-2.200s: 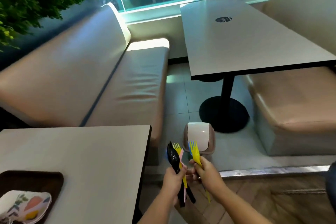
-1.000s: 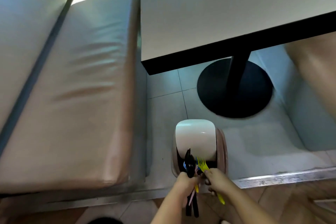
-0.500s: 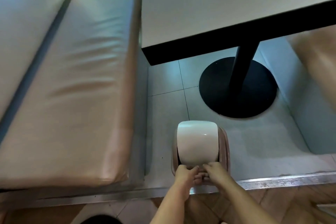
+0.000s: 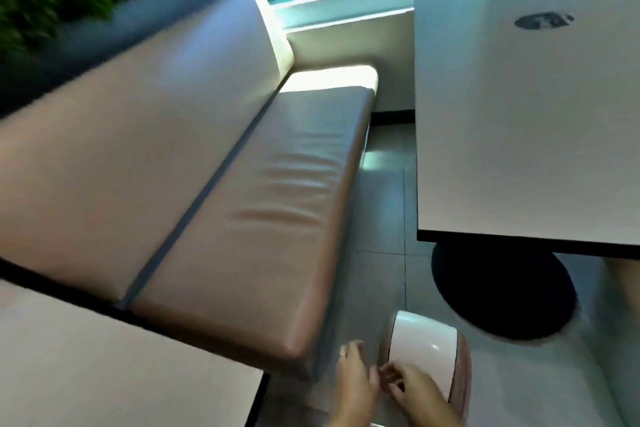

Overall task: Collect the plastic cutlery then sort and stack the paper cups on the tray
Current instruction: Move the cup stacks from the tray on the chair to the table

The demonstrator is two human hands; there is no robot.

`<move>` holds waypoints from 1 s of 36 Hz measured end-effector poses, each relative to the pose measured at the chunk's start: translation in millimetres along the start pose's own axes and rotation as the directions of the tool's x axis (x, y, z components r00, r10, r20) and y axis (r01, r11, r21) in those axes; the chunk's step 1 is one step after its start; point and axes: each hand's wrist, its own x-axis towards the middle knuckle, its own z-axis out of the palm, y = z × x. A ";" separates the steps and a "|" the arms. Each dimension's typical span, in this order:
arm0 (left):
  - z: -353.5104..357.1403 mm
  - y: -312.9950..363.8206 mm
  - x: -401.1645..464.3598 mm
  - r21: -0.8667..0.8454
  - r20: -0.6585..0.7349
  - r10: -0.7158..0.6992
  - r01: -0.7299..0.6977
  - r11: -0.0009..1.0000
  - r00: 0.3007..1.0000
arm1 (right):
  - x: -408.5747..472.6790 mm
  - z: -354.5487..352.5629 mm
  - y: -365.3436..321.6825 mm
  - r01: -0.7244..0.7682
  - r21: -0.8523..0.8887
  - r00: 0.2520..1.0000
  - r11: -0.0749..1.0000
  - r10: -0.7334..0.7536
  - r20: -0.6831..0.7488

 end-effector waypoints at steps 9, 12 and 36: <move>-139.4 1.4 -82.0 0.115 -0.381 0.120 -0.082 0.990 0.917 | -61.9 -10.5 -126.8 0.322 -0.253 0.937 0.912 -0.345 -0.051; -178.3 -17.2 -115.3 0.205 -0.469 0.118 -0.022 0.978 0.875 | -84.5 -4.2 -173.7 0.438 -0.315 0.888 0.842 -0.459 0.007; -335.8 -163.5 -380.8 -0.072 -0.626 -0.507 0.604 0.794 0.592 | -257.3 135.3 -407.8 0.796 -0.589 0.484 0.141 -0.734 0.477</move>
